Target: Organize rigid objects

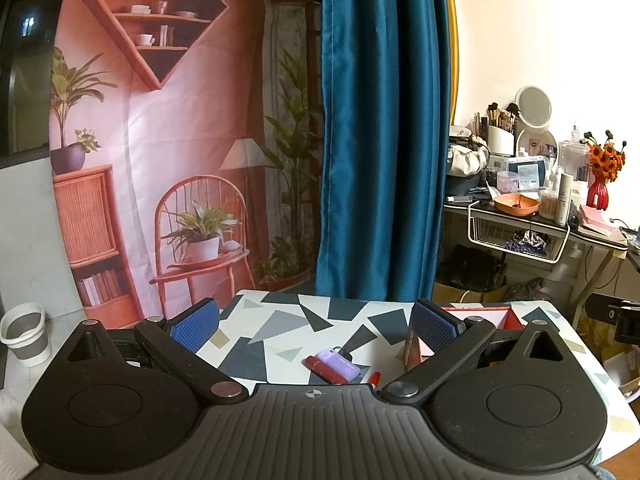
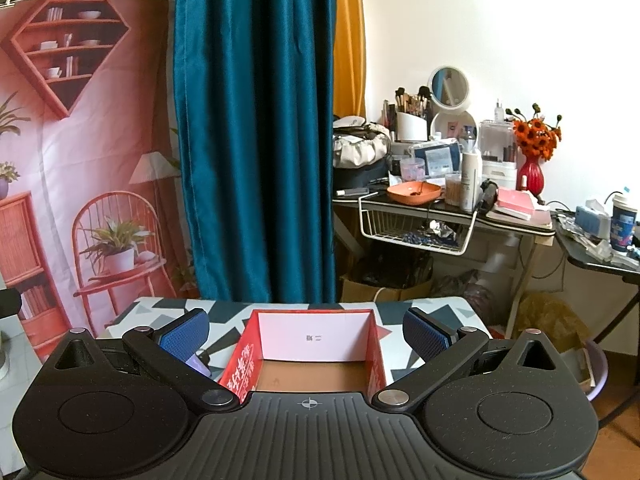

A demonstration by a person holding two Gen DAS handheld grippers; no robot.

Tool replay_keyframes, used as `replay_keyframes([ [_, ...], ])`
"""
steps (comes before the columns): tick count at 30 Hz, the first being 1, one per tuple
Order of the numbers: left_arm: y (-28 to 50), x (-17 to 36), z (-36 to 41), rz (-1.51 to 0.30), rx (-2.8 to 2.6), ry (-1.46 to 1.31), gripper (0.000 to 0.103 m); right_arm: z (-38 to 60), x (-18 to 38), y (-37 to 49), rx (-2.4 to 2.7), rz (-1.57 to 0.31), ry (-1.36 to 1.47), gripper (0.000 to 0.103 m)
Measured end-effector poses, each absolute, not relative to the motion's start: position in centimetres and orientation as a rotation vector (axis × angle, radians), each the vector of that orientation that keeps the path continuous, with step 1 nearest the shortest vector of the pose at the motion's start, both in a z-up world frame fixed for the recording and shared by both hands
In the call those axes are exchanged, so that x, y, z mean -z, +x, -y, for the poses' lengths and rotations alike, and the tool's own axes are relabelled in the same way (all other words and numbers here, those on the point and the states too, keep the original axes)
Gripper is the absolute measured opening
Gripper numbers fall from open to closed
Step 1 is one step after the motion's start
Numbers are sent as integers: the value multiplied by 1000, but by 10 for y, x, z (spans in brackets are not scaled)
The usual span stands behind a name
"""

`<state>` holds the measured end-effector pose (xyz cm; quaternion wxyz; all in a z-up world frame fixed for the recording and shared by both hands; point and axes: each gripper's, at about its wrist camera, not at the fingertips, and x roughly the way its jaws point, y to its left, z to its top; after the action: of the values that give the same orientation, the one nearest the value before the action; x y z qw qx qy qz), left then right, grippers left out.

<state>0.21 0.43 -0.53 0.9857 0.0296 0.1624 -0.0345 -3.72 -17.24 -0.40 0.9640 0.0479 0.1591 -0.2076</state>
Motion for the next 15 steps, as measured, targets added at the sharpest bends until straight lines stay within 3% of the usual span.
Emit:
replay_keyframes([
  [15,9,8,-2,-347,65,62,103,173,11,-42,403,-261,112,103],
])
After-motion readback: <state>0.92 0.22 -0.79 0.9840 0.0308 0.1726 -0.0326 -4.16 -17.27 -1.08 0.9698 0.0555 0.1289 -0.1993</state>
